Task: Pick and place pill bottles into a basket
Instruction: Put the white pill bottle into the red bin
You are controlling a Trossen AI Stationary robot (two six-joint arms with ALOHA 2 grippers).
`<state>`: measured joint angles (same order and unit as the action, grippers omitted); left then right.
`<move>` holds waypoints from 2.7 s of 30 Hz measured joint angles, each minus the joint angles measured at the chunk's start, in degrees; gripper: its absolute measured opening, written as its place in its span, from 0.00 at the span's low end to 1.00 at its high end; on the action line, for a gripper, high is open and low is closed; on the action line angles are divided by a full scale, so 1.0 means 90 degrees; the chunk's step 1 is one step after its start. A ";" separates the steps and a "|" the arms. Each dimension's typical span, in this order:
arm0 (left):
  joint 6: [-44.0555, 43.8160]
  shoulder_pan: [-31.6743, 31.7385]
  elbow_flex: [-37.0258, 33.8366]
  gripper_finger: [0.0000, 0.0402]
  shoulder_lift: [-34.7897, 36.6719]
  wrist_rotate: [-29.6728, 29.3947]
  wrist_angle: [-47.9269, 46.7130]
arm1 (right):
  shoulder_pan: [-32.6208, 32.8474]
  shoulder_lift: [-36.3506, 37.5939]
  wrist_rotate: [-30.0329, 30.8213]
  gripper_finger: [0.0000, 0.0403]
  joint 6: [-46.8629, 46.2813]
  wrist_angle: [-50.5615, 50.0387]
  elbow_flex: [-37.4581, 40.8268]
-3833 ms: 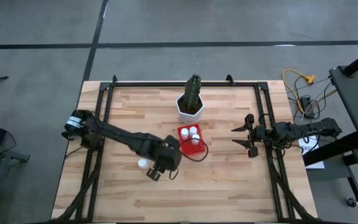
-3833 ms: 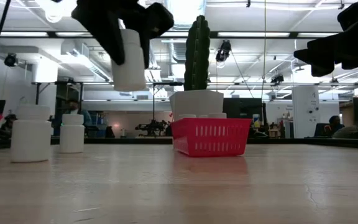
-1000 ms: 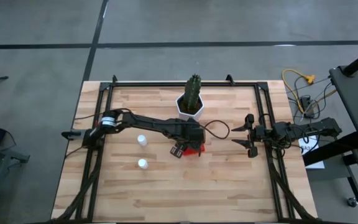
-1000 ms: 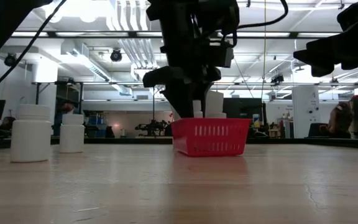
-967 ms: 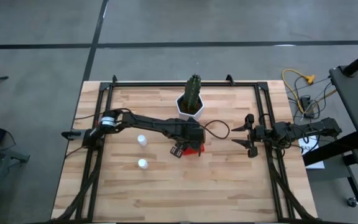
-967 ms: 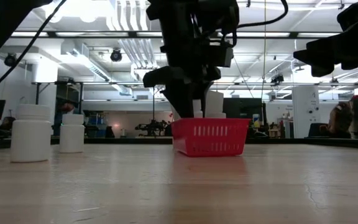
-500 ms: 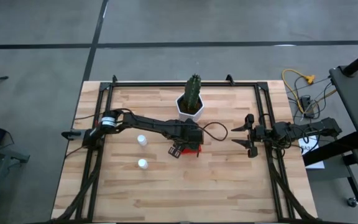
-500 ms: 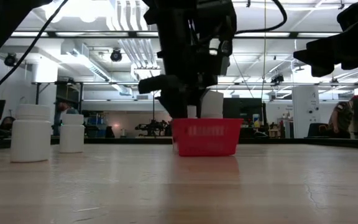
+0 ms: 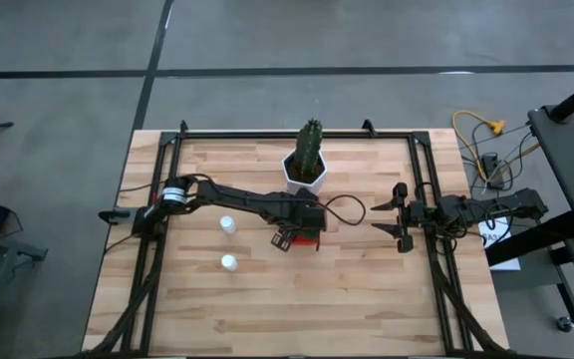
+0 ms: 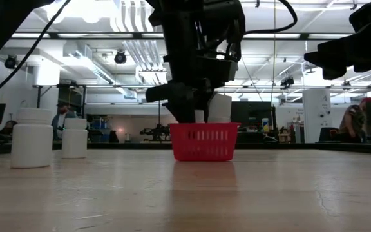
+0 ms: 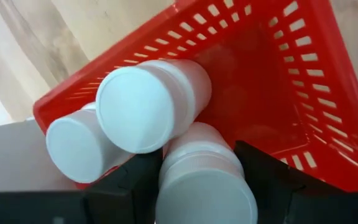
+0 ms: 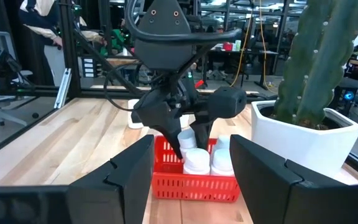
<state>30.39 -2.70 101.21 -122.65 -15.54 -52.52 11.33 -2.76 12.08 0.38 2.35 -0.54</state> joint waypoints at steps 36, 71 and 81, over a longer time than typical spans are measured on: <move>0.0002 -0.0065 0.0015 0.59 0.0086 -0.0836 -0.0058 | 0.0001 -0.0010 0.0000 0.50 0.0002 -0.0002 0.0000; 0.0019 -0.0160 0.0063 0.59 0.0199 -0.1266 -0.0028 | 0.0002 -0.0010 0.0000 0.50 -0.0034 -0.0002 0.0000; 0.0003 -0.0171 0.0061 0.59 0.0205 -0.1264 -0.0048 | 0.0002 -0.0010 -0.0002 0.50 -0.0036 -0.0002 0.0000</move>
<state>30.42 -4.24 101.75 -120.81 -26.92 -52.95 11.35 -2.85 12.06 0.06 2.33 -0.54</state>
